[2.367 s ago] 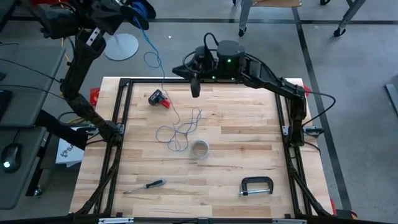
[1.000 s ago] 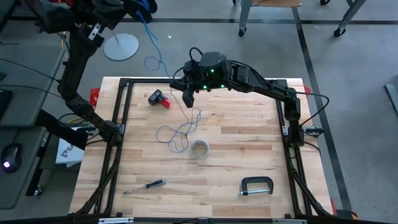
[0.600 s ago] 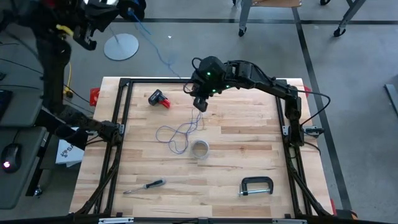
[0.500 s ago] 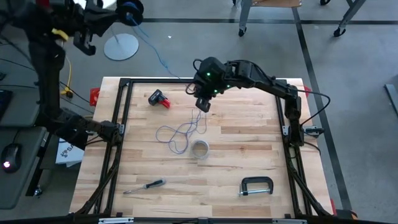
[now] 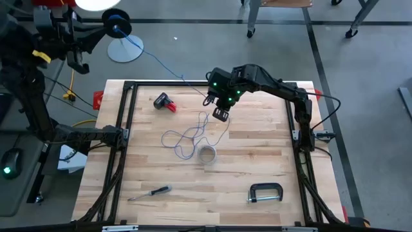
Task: Coil cords
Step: Coil the blue wire on the spool
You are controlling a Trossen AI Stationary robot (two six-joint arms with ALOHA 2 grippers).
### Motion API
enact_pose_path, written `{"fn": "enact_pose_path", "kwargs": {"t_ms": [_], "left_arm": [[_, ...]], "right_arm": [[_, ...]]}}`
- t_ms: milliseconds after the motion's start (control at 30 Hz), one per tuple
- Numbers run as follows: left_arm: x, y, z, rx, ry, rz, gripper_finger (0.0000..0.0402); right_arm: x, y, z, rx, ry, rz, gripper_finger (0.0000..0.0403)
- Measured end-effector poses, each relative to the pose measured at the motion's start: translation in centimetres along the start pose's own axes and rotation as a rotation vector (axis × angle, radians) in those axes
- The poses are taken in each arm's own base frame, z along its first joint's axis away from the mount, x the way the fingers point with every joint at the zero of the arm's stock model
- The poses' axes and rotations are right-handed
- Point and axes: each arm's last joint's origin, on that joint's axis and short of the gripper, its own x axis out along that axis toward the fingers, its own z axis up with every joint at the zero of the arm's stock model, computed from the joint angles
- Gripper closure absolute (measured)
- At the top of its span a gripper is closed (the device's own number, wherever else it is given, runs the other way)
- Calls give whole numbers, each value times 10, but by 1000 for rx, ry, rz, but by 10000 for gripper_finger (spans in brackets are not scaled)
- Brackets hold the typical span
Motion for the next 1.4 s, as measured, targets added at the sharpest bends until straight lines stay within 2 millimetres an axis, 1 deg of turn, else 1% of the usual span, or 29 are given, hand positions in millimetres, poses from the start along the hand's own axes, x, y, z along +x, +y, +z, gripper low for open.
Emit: {"fn": "enact_pose_path", "kwargs": {"t_ms": [200,333,433,600,700,800,900,1000,1100,1233,1400], "left_arm": [[-12,-10,-8,-24,81,49,401],[-16,-9,-25,-62,214,148,401],[-17,-9,-35,-76,277,174,401],[-16,-5,-49,-117,346,207,401],[-16,-2,-60,-113,420,275,401],[-16,2,-72,-111,494,325,401],[-16,3,-83,-139,543,331,401],[-20,1,-94,-130,621,360,401],[-26,-2,-106,-140,712,392,401],[-32,-9,-116,-145,738,400,401],[-45,-21,-126,-148,796,437,401]], "right_arm": [[30,1,-6,-1,99,25,403],[48,5,-11,-15,150,59,403],[60,10,-16,-26,180,81,403],[71,21,-21,-59,214,121,403],[73,28,-26,-79,246,144,403],[73,37,-30,-110,269,173,403],[68,45,-33,-137,269,187,403],[55,49,-36,-137,240,198,403],[39,48,-40,-118,212,198,403],[24,46,-41,-76,162,194,403],[3,45,-44,-86,76,187,403]]}}
